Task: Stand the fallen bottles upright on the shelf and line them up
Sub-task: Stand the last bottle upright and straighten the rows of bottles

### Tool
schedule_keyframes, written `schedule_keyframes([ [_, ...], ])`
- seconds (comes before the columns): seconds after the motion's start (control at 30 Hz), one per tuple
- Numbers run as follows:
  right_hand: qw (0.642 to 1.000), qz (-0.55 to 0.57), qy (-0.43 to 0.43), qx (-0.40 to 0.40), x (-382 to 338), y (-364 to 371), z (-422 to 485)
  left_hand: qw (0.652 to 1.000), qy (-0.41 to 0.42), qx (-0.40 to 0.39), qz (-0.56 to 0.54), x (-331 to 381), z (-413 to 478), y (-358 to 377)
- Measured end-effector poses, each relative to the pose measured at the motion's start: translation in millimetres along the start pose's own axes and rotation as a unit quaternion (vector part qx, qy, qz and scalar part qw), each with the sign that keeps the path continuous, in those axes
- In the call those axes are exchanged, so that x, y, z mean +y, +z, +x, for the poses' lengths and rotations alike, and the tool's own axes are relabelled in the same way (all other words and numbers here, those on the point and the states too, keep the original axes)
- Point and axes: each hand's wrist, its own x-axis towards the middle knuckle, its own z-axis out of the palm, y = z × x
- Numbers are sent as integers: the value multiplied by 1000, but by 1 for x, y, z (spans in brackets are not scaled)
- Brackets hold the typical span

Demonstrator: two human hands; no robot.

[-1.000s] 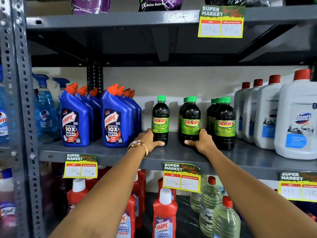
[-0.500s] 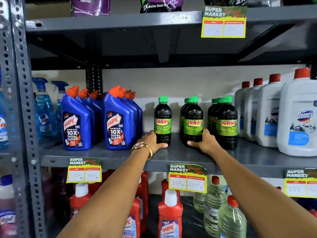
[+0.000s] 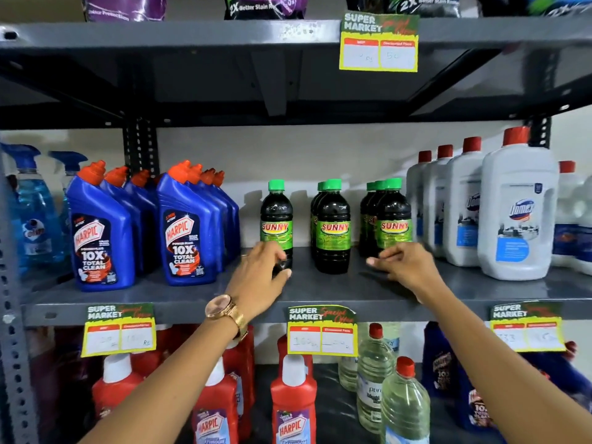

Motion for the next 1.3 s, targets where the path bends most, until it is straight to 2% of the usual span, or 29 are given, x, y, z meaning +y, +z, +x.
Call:
schedule_keyframes([
  [0.07,995,-66,15,77,9,-21,8,991,84,-87,-50,19,5,-3],
  [0.1,992,-100,41,70,11,-27,13,984,106,-134,-50,29,10,-2],
  [0.17,990,-110,86,-2,10,-34,22,970,114,-209,-48,48,22,4],
  [0.23,994,-34,80,-68,9,-31,32,960,110,-256,-41,60,32,16],
  [0.33,996,-9,48,-76,15,-25,39,949,102,-298,-33,71,37,34],
  [0.47,997,-29,28,-62,23,-20,45,941,94,-321,-52,69,39,45],
  [0.7,995,58,46,-67,31,-18,55,935,80,-336,-76,65,40,50],
  [0.9,999,16,26,-33,32,-17,52,938,73,-329,-85,62,41,54],
  [1.3,998,16,39,-54,29,-20,46,935,61,-342,-67,69,39,47],
])
